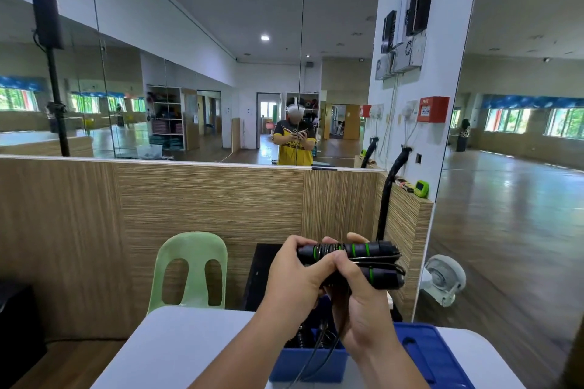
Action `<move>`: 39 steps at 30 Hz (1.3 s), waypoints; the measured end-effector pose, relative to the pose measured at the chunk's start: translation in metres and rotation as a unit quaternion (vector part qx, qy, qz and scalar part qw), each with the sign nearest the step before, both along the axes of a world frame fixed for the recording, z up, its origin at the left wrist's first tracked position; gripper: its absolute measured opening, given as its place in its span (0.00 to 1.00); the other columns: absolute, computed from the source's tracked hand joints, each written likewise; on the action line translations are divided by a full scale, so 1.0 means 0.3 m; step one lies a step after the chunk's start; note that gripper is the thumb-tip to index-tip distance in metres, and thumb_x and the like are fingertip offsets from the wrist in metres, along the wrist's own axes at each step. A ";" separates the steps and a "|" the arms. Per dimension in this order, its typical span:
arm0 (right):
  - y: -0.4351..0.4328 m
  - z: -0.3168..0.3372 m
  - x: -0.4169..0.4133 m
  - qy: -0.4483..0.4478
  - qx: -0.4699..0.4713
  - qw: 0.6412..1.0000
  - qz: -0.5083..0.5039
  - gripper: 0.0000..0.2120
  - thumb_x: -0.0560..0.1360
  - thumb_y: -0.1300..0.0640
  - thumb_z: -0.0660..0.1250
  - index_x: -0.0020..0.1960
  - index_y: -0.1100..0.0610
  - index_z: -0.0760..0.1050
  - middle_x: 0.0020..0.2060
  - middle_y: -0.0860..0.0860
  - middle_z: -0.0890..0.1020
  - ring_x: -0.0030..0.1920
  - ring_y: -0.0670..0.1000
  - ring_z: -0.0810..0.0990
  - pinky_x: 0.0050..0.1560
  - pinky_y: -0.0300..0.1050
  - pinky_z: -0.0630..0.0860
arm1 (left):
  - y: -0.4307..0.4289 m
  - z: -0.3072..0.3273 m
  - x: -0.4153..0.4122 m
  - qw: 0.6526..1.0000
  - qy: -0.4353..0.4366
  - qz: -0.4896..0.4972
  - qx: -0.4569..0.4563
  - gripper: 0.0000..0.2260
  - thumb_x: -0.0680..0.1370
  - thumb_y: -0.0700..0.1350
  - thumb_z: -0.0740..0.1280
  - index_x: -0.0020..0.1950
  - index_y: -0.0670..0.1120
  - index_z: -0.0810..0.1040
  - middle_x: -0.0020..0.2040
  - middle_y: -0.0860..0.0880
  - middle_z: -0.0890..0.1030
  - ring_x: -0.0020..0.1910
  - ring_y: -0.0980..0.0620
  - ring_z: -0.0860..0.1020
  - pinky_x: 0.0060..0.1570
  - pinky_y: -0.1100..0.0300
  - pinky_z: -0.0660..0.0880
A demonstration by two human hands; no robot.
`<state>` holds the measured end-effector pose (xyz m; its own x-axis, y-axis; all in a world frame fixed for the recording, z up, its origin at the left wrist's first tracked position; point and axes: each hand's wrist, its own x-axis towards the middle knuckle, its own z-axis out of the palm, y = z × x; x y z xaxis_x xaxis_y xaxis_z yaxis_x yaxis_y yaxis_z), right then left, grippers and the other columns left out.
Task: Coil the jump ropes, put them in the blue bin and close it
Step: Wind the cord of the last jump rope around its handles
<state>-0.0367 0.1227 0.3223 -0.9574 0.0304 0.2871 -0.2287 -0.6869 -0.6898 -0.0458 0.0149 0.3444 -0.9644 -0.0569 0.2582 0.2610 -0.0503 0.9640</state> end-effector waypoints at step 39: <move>-0.004 -0.229 0.008 -0.189 0.245 0.946 0.097 0.19 0.86 0.52 0.55 0.37 0.56 0.68 0.26 0.51 0.63 0.24 0.48 0.57 0.25 0.38 0.55 | -0.031 -0.034 -0.065 0.983 -0.068 0.142 0.089 0.18 0.74 0.59 0.76 0.50 0.46 0.78 0.33 0.46 0.79 0.27 0.52 0.74 0.26 0.60 0.73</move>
<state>-0.0342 0.1214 0.2536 -0.9687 -0.2037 -0.1419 0.1945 -0.2676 -0.9437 -0.0653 0.0055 0.3344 -0.9278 -0.3621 0.0900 0.1588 -0.1650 0.9734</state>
